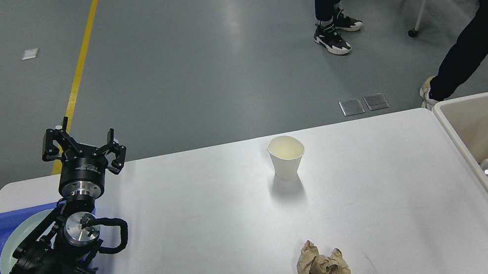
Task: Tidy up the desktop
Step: 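Move the right gripper back toward the crumpled brown paper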
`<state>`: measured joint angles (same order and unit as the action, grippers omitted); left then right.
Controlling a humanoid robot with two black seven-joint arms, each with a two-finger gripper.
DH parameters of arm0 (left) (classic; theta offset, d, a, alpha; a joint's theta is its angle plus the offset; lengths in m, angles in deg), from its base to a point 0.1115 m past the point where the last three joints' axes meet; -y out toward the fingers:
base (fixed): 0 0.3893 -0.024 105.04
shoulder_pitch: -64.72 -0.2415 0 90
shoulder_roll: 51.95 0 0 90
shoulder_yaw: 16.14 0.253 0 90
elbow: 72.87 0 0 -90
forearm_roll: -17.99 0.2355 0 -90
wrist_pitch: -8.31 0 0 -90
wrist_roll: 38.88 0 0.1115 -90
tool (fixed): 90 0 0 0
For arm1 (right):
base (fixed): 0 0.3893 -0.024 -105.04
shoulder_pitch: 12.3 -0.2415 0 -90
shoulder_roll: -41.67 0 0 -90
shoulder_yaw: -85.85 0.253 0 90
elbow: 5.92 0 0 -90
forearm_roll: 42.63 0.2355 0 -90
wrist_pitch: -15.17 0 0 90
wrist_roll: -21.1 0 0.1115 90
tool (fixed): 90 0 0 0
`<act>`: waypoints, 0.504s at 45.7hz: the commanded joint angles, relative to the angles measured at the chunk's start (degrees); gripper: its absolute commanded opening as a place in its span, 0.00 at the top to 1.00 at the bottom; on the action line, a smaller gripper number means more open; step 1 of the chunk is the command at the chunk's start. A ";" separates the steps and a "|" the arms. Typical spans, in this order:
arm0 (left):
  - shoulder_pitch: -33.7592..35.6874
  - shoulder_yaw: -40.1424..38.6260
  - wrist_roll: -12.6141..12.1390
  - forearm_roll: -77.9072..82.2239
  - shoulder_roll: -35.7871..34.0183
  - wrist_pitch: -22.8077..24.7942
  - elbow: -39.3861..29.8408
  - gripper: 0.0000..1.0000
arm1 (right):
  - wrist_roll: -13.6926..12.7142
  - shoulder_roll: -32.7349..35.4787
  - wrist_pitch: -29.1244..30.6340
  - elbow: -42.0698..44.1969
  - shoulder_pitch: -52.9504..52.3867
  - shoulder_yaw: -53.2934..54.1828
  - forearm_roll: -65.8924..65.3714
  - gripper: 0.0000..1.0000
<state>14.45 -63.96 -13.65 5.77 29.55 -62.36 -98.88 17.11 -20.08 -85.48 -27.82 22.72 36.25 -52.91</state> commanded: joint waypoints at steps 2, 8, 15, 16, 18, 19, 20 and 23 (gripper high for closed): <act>-0.01 0.00 0.00 -0.08 0.06 0.00 -0.01 0.02 | 0.12 8.48 8.87 -20.88 -19.43 -2.33 -0.18 0.00; -0.01 0.00 0.00 0.00 -0.03 0.00 -0.01 0.02 | 0.30 10.33 18.28 -34.41 -35.70 -7.16 -0.09 0.00; -0.01 0.00 0.00 0.00 0.06 0.00 0.08 0.02 | 0.03 9.28 20.75 -68.76 -56.18 -14.54 -0.09 0.00; -0.01 0.00 0.00 0.00 -0.03 0.00 -0.01 0.02 | 0.12 8.14 20.75 -72.02 -58.11 -15.16 -0.01 0.00; -0.01 0.00 0.00 0.00 -0.03 0.00 -0.01 0.02 | 0.12 5.86 20.75 -76.78 -61.02 -16.22 0.17 0.00; -0.01 0.00 0.00 0.00 -0.03 0.00 -0.01 0.02 | 0.12 4.80 20.75 -78.10 -62.08 -16.48 0.26 0.00; -0.01 0.00 0.00 0.00 -0.03 0.00 -0.01 0.02 | 0.21 3.92 21.01 -78.10 -62.78 -16.57 0.43 0.00; -0.09 0.00 0.00 0.00 -0.03 0.00 0.08 0.02 | 0.30 2.16 21.63 -78.10 -63.06 -16.57 1.75 0.00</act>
<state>14.44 -63.96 -13.65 5.76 29.52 -62.36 -98.85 17.25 -14.27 -64.59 -102.18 -37.25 20.59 -52.68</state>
